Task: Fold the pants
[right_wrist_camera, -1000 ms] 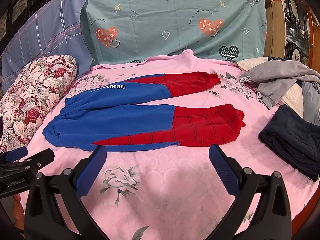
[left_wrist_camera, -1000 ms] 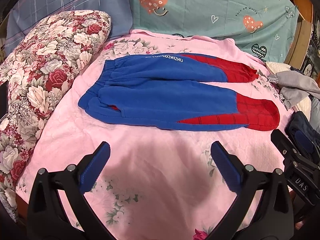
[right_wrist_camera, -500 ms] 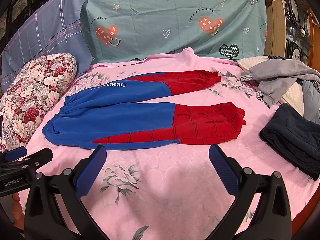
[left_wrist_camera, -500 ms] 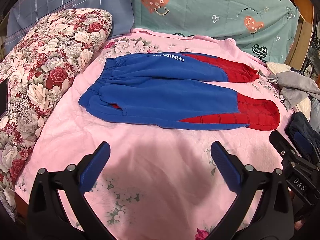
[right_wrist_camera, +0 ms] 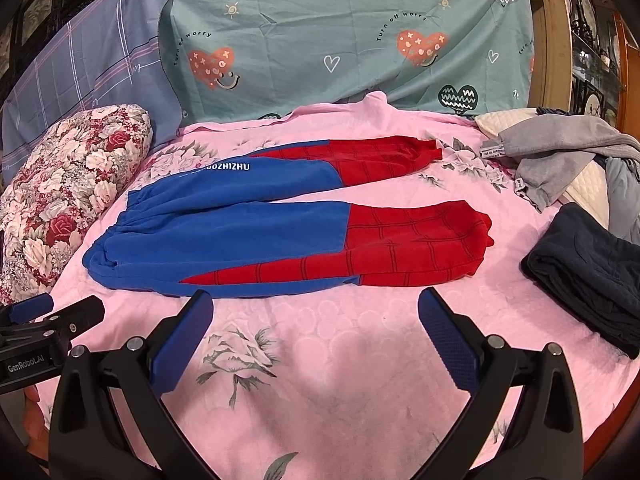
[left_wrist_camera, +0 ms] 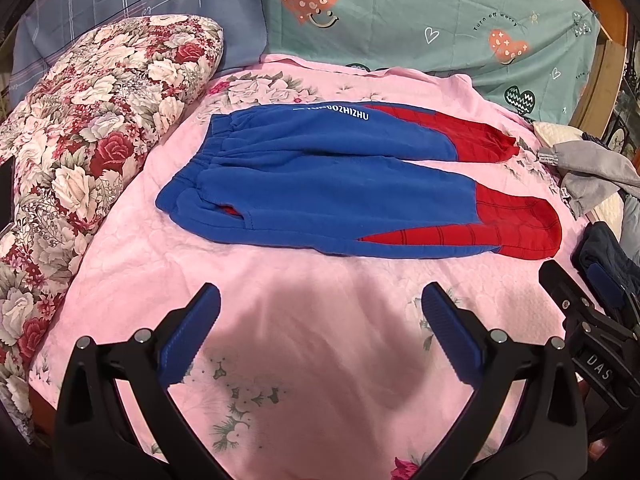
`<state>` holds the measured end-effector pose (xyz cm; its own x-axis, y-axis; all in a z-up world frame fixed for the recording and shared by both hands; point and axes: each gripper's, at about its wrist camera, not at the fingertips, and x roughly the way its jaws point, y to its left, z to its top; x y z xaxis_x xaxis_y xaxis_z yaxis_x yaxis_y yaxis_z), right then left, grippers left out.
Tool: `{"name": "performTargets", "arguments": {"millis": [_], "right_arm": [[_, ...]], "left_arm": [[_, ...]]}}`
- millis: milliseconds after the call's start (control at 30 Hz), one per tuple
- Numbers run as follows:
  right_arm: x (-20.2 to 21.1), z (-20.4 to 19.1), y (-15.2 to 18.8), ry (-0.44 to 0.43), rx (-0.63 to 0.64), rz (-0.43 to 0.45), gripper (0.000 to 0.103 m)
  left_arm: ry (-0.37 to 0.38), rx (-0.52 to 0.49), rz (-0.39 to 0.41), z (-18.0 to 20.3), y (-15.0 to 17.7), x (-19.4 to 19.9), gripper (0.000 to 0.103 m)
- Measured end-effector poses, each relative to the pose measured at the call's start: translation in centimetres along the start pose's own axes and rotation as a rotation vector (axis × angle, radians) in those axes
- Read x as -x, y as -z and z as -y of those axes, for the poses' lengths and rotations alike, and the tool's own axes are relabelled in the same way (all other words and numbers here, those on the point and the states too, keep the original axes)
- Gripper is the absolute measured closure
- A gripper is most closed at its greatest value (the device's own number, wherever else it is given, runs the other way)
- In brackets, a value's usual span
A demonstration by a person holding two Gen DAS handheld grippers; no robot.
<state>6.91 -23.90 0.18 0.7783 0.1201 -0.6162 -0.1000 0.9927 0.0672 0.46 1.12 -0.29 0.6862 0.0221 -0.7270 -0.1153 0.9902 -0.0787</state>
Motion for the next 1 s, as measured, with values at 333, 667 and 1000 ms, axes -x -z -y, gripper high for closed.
{"name": "performTargets", "arguments": {"millis": [333,667,1000], "right_arm": [[-0.1,0.2,0.1,-0.006,-0.007,-0.004,0.001],[-0.9,0.6,0.1,-0.015,-0.003,-0.02,0.001],[-4.6,6.0,-1.2,0.11,-0.078,-0.077,0.001]], "left_arm": [[-0.001,-0.003,-0.005,0.1,0.1,0.0,0.002],[0.046,-0.013,-0.047,-0.8,-0.5,-1.8,0.002],[-0.073,0.116,-0.151,-9.0,-4.9,-8.4,0.002]]}}
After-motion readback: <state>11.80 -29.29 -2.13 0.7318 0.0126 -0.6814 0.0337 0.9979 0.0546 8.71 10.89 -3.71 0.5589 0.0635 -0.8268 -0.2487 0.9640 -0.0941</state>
